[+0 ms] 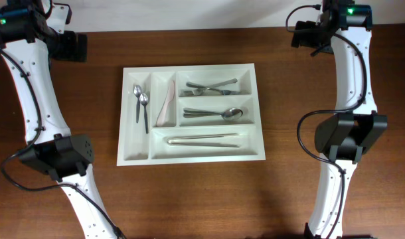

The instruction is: Pack container

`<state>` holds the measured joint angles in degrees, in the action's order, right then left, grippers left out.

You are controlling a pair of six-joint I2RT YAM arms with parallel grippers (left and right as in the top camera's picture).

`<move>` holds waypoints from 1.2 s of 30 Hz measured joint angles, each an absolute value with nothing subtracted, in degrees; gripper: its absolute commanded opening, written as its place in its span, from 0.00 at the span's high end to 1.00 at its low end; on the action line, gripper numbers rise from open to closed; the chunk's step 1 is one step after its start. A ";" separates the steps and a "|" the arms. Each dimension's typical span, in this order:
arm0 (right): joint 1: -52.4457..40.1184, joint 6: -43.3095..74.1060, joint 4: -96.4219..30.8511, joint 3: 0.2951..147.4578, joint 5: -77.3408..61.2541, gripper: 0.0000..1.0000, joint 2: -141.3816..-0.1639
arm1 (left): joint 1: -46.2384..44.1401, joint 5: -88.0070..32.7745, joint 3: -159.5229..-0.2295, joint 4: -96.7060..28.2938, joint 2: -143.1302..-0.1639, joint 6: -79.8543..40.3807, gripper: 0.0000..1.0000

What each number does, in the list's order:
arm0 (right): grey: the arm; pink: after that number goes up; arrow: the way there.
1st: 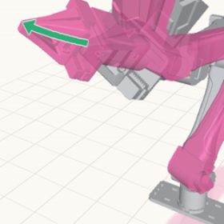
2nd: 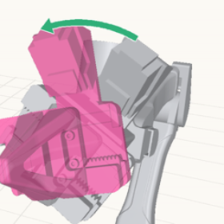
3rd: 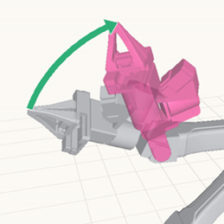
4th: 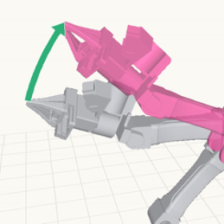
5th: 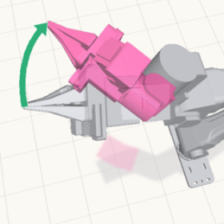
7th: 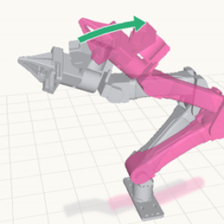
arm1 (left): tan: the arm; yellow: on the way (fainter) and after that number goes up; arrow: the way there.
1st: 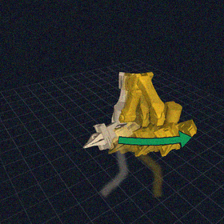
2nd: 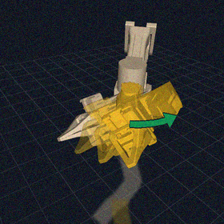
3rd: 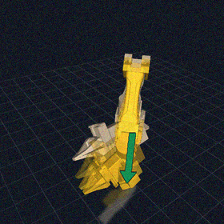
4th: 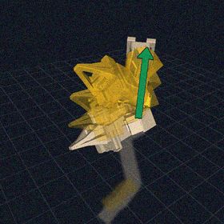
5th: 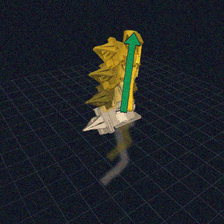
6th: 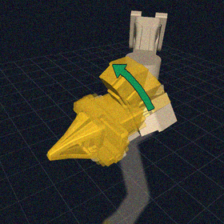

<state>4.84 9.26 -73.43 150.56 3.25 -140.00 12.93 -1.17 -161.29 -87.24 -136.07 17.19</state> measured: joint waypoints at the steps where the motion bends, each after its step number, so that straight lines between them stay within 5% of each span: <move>1: 4.84 9.26 -73.43 150.56 3.25 0.01 -140.00 | 12.93 -1.17 -161.29 -87.24 -136.07 17.19 0.01; 23: 4.84 9.28 -73.43 150.56 3.22 0.01 -140.00 | 12.93 -1.26 -160.83 -88.40 -135.04 17.10 0.01; 36: 4.84 9.26 -73.43 150.56 3.25 0.01 -140.00 | 11.81 -5.89 -157.86 -75.09 -112.92 9.78 0.01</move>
<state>4.84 9.26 -73.43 150.56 3.25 -140.00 11.81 -5.89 -157.86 -75.09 -112.92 9.78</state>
